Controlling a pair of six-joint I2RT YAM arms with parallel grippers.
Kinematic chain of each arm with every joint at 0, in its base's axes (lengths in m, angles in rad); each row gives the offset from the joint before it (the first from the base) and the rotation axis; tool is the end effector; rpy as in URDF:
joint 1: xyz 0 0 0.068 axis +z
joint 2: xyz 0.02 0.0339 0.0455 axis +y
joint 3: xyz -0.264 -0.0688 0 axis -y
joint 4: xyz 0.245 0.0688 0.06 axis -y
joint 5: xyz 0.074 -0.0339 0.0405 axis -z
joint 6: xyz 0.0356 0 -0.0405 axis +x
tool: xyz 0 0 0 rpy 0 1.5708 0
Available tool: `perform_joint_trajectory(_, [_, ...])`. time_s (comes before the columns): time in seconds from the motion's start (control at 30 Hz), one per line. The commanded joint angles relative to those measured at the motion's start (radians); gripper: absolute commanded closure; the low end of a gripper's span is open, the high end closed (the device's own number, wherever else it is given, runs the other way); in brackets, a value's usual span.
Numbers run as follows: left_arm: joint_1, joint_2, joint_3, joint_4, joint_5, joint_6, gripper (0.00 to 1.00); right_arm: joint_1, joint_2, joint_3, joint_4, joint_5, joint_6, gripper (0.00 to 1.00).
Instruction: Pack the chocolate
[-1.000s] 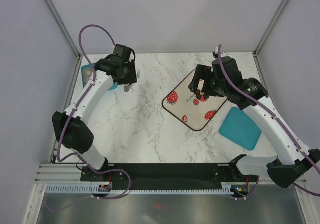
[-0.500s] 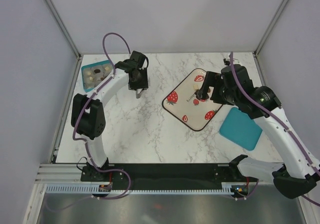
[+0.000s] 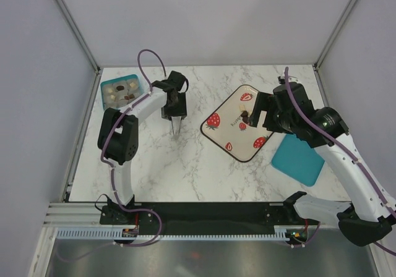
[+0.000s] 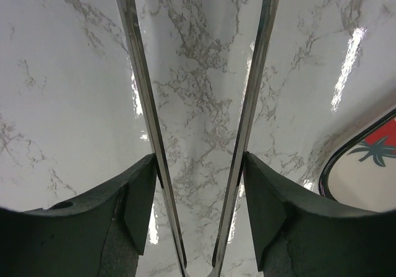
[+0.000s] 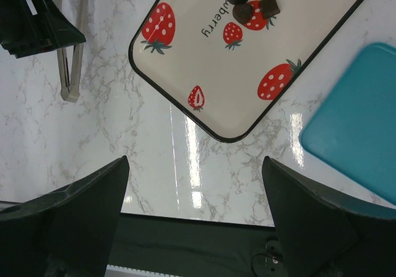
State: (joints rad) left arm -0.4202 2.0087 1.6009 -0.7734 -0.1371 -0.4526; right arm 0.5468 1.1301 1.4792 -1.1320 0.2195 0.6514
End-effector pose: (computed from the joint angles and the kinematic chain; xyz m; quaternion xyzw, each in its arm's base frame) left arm 0.3874 -0.1678 0.2094 -0.0291 0.9784 -0.0207 0.2034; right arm 0.1699 0.0943 0.4158 0.0900 0.9144 0.1316 0.3721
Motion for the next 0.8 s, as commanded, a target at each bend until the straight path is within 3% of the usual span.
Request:
perform_joint_trajectory(0.0, [-0.017,0.022,0.002,0.042,-0.022,-0.034,0.35,-0.002,0.014,0.018,-0.018,0.024,0.008,0.03])
perform_joint_trajectory(0.5, [-0.026,0.099,0.03,0.059,0.007,-0.024,0.31,-0.002,0.074,0.019,-0.011,0.035,0.008,0.03])
perform_joint_trajectory(0.77, [-0.028,0.068,0.018,0.056,0.025,-0.023,0.19,-0.002,0.129,0.055,-0.003,0.024,0.01,0.04])
